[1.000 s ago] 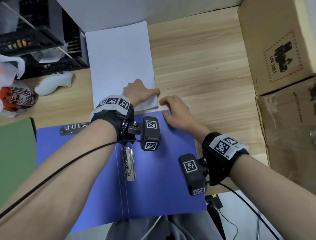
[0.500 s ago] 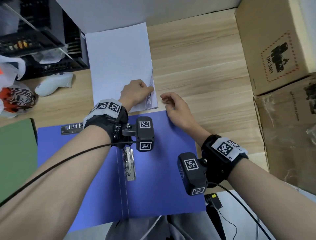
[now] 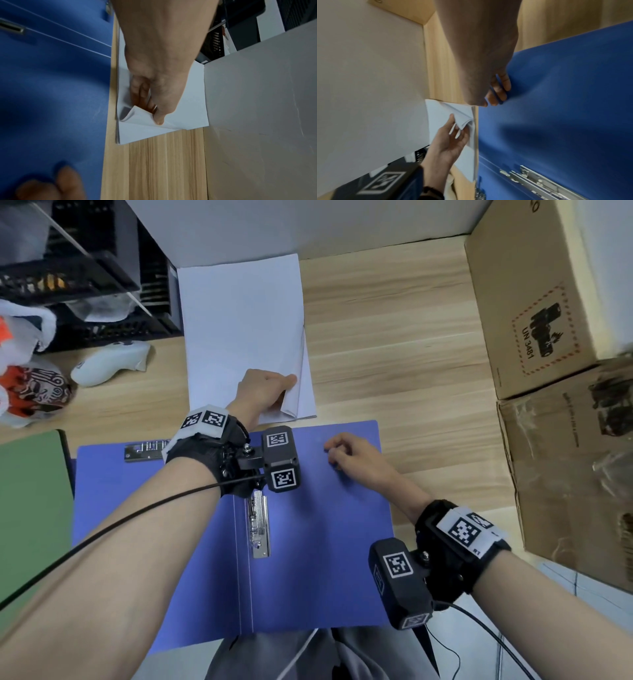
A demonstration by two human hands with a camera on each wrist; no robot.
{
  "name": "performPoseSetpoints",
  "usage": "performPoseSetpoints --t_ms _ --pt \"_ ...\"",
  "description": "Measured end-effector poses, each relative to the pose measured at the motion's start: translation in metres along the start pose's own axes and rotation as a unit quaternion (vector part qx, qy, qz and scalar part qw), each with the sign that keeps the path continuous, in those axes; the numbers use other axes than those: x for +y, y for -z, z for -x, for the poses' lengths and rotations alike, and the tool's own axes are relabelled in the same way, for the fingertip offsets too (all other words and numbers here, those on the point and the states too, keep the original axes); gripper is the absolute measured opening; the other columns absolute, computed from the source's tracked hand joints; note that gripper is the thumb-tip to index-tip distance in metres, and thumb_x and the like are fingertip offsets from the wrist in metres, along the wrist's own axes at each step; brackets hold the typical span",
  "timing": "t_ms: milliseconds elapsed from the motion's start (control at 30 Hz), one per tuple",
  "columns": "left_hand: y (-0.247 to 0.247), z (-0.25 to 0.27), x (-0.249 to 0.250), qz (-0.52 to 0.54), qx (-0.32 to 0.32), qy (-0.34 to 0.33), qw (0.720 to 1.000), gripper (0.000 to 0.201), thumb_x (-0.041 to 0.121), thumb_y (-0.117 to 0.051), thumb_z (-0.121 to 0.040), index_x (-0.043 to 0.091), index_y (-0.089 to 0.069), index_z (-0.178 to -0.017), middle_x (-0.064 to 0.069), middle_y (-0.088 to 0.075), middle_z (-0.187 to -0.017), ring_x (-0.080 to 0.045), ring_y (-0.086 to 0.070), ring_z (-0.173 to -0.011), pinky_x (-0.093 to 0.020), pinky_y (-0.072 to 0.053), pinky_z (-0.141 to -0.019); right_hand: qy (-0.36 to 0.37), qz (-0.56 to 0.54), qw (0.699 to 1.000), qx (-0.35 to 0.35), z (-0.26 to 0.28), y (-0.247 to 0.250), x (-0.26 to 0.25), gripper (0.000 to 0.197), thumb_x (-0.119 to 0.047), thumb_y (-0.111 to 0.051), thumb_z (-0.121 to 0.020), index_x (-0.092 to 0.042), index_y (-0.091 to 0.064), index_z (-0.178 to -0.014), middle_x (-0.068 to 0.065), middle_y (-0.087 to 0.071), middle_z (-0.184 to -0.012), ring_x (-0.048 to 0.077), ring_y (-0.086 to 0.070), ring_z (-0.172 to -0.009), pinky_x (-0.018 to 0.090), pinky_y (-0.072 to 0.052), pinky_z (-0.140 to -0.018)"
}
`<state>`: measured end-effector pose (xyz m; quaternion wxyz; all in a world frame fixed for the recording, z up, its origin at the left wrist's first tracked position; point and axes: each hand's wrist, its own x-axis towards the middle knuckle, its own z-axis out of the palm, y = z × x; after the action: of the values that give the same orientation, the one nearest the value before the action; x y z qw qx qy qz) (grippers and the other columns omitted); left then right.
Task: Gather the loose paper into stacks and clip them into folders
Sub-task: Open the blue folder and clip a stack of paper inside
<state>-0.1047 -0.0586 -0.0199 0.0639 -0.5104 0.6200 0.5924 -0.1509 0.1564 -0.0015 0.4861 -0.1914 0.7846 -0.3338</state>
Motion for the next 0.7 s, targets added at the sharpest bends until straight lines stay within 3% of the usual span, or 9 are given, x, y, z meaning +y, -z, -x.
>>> performPoseSetpoints --t_ms 67,133,233,300,433,533,567,633,700 --pt "-0.001 0.002 0.000 0.016 0.000 -0.002 1.000 0.045 0.047 -0.074 -0.051 0.010 -0.068 -0.076 -0.010 -0.067 -0.080 -0.024 -0.063 -0.077 -0.052 -0.052 -0.094 -0.009 0.016 1.000 -0.006 0.000 -0.005 0.002 0.020 -0.013 -0.048 -0.095 -0.011 -0.061 -0.111 -0.003 -0.057 -0.079 0.013 -0.053 -0.077 0.004 -0.038 -0.060" --pt "0.000 0.001 -0.002 0.032 0.007 0.002 0.999 0.042 0.045 -0.074 -0.053 0.013 -0.067 -0.078 -0.008 -0.064 -0.079 -0.021 -0.059 -0.075 -0.052 -0.051 -0.094 0.006 0.004 1.000 0.003 -0.004 -0.010 -0.002 0.022 -0.011 -0.051 -0.095 -0.007 -0.060 -0.114 -0.004 -0.052 -0.072 0.007 -0.050 -0.068 0.001 -0.037 -0.056" --pt "0.000 0.007 0.001 0.040 0.015 0.003 0.999 0.040 0.045 -0.075 -0.055 0.016 -0.065 -0.080 -0.007 -0.060 -0.078 -0.017 -0.054 -0.074 -0.044 -0.052 -0.091 0.014 -0.013 1.000 0.020 -0.013 -0.015 -0.008 0.023 -0.008 -0.051 -0.095 -0.003 -0.061 -0.115 -0.006 -0.046 -0.064 0.002 -0.045 -0.061 0.004 -0.036 -0.053" --pt "0.000 0.013 0.005 0.038 0.020 0.005 0.999 0.030 0.039 -0.075 -0.065 0.016 -0.066 -0.083 -0.006 -0.060 -0.079 -0.017 -0.054 -0.074 -0.034 -0.051 -0.078 0.002 -0.025 0.999 0.028 -0.019 -0.015 -0.011 0.024 -0.008 -0.049 -0.095 -0.006 -0.061 -0.116 -0.007 -0.045 -0.064 0.002 -0.045 -0.061 0.003 -0.035 -0.052" --pt "0.002 0.014 0.006 0.067 0.015 0.024 0.997 0.026 0.031 -0.078 -0.071 0.011 -0.065 -0.082 -0.008 -0.061 -0.078 -0.020 -0.055 -0.071 -0.029 -0.047 -0.071 0.002 -0.024 0.999 0.028 -0.020 -0.014 -0.012 0.026 -0.006 -0.046 -0.095 -0.006 -0.062 -0.115 -0.009 -0.045 -0.067 0.001 -0.045 -0.063 0.002 -0.034 -0.052" --pt "0.003 0.019 0.009 0.113 -0.003 0.036 0.993 0.016 0.016 -0.074 -0.084 0.006 -0.063 -0.088 -0.007 -0.056 -0.077 -0.018 -0.055 -0.065 -0.022 -0.052 -0.050 0.009 -0.016 1.000 0.017 -0.018 -0.012 -0.008 0.028 -0.005 -0.044 -0.096 -0.006 -0.062 -0.116 -0.015 -0.046 -0.073 0.000 -0.046 -0.066 0.003 -0.035 -0.056" --pt "0.002 0.019 0.009 0.124 -0.006 0.029 0.992 0.014 0.014 -0.073 -0.085 0.003 -0.066 -0.088 -0.006 -0.060 -0.078 -0.018 -0.058 -0.066 -0.023 -0.053 -0.048 0.008 -0.017 1.000 0.014 -0.017 -0.011 -0.008 0.028 -0.004 -0.043 -0.096 -0.006 -0.062 -0.116 -0.015 -0.046 -0.073 0.001 -0.045 -0.065 0.004 -0.035 -0.056" --pt "0.001 0.015 0.006 0.102 0.005 0.005 0.995 0.022 0.020 -0.075 -0.084 0.001 -0.071 -0.096 -0.005 -0.067 -0.081 -0.014 -0.063 -0.070 -0.021 -0.052 -0.055 0.008 -0.028 1.000 0.012 -0.016 -0.009 -0.006 0.028 -0.003 -0.042 -0.096 -0.004 -0.063 -0.116 -0.015 -0.046 -0.073 0.002 -0.044 -0.063 0.004 -0.035 -0.054" --pt "0.000 0.013 0.003 0.072 0.017 -0.013 0.997 0.030 0.026 -0.075 -0.084 0.003 -0.072 -0.103 0.000 -0.069 -0.084 -0.005 -0.062 -0.067 -0.012 -0.047 -0.055 0.010 -0.033 0.999 0.010 -0.014 -0.007 -0.007 0.029 -0.001 -0.041 -0.096 -0.002 -0.062 -0.116 -0.015 -0.046 -0.074 0.003 -0.043 -0.062 0.004 -0.034 -0.054"
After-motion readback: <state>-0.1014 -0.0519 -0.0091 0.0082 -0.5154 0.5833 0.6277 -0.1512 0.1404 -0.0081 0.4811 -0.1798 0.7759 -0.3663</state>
